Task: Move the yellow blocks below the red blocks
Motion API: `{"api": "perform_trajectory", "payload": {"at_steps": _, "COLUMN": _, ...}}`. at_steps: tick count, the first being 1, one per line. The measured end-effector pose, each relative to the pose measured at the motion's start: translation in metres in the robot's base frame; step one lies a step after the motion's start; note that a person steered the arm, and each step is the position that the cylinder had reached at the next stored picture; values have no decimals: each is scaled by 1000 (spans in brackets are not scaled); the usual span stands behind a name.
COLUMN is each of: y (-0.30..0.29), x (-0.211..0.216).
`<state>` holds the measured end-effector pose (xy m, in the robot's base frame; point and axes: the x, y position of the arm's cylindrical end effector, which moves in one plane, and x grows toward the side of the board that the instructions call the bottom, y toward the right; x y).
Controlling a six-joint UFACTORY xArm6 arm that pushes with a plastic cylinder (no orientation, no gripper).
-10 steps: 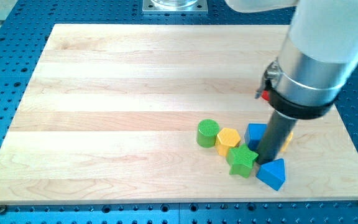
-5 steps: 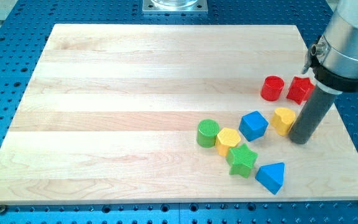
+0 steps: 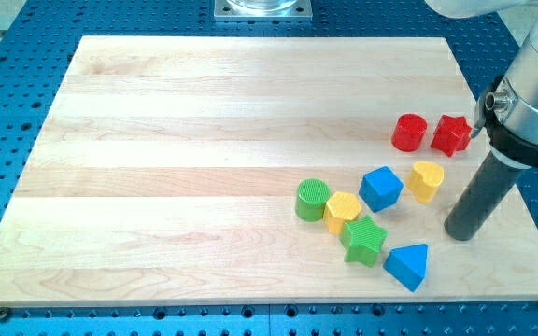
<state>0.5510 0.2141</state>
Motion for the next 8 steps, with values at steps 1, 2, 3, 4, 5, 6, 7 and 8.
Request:
{"api": "perform_trajectory", "payload": {"at_steps": 1, "y": -1, "x": -23}}
{"api": "perform_trajectory", "payload": {"at_steps": 2, "y": 2, "x": -54}}
{"api": "perform_trajectory", "payload": {"at_steps": 3, "y": -27, "x": -25}}
{"api": "perform_trajectory", "payload": {"at_steps": 4, "y": -33, "x": -5}}
{"api": "perform_trajectory", "payload": {"at_steps": 5, "y": -46, "x": -48}}
{"api": "perform_trajectory", "payload": {"at_steps": 6, "y": -78, "x": -50}}
{"api": "perform_trajectory", "payload": {"at_steps": 7, "y": -65, "x": -60}}
{"api": "perform_trajectory", "payload": {"at_steps": 8, "y": -43, "x": -68}}
